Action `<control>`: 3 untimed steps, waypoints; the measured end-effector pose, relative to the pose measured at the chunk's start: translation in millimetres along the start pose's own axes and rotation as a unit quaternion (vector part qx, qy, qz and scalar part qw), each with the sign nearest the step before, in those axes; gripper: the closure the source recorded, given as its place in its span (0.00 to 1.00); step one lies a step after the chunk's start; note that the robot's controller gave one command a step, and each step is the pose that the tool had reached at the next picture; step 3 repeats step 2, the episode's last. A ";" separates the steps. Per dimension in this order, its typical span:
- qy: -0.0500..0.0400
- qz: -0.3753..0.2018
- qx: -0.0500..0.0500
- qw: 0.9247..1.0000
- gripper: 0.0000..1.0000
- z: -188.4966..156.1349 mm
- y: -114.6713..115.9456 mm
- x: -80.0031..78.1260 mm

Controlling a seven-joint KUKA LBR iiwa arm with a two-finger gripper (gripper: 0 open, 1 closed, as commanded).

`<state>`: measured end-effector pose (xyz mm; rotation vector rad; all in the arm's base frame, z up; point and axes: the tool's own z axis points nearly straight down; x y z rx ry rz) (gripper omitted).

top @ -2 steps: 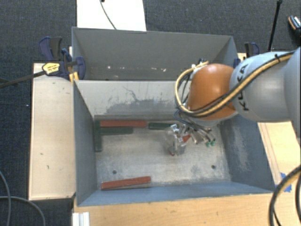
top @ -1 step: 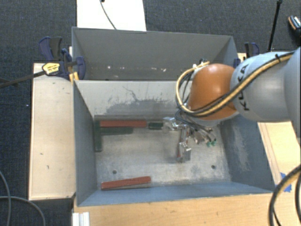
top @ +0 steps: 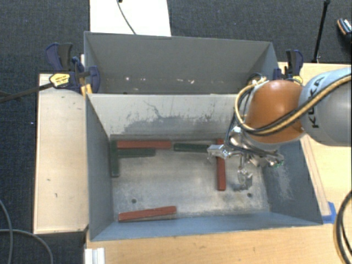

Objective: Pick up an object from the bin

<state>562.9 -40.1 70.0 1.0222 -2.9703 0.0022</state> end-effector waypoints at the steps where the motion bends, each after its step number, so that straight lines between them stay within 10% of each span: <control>1: -0.001 0.002 -0.001 1.000 1.00 -0.6 1.7 -1.8; 2: -0.004 0.048 0.002 0.999 1.00 -136.3 7.7 13.3; 3: -0.004 0.048 0.002 0.999 1.00 -136.3 7.7 13.3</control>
Offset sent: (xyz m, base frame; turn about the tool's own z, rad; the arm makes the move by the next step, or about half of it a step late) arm 0.0000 0.0000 0.0000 0.0000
